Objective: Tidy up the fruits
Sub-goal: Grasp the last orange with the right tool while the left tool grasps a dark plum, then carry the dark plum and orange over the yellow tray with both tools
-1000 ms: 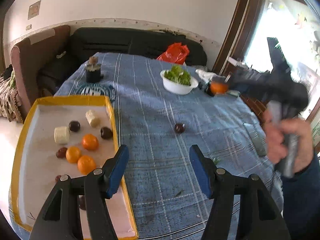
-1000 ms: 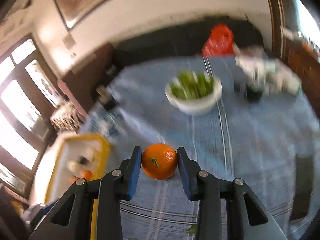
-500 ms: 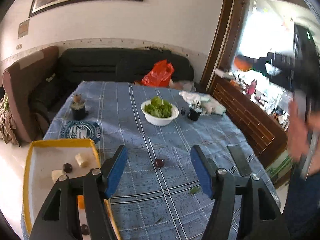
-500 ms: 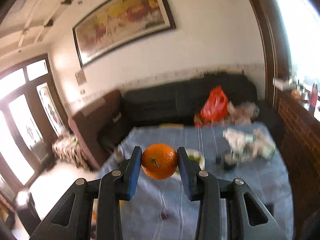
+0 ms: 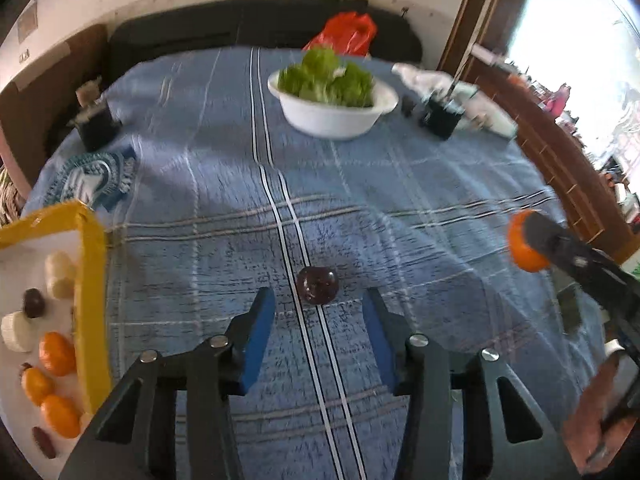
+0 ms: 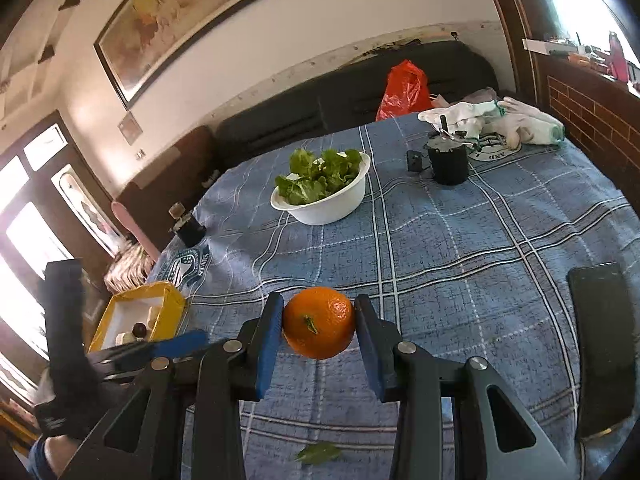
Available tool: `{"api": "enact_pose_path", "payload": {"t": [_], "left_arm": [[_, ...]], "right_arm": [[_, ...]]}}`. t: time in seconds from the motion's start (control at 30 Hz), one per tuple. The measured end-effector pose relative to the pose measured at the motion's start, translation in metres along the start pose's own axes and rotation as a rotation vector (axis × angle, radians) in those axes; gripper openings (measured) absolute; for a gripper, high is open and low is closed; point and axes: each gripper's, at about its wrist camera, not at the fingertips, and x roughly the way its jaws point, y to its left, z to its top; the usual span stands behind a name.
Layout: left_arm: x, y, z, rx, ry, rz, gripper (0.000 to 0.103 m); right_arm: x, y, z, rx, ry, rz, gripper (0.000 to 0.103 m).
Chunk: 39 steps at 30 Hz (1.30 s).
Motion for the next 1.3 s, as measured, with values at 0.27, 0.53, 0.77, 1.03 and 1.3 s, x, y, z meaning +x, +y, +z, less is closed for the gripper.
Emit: {"api": "enact_pose_path", "payload": {"t": [0.27,0.53,0.77,1.03,1.3], "left_arm": [[0.04,-0.008,0.0,0.025,0.032,0.055,0.032],[0.019,-0.003,-0.016,0.019,-0.028,0.023,0.026],[-0.052,0.01,-0.052,0.022,-0.139,-0.009,0.026],[-0.116,0.06,-0.1,-0.03,-0.224,0.047,0.026],[-0.158,0.151,-0.133,-0.175,-0.278,0.188,0.027]], "right_arm": [[0.0,-0.005,-0.005,0.03,0.028,0.043,0.04],[0.008,0.011,-0.017,-0.034,0.05,0.03,0.04],[0.021,0.045,-0.039,-0.161,0.096,0.058,0.04],[0.024,0.101,-0.081,-0.373,0.178,0.246,0.04],[0.021,0.13,-0.094,-0.432,0.238,0.309,0.041]]}}
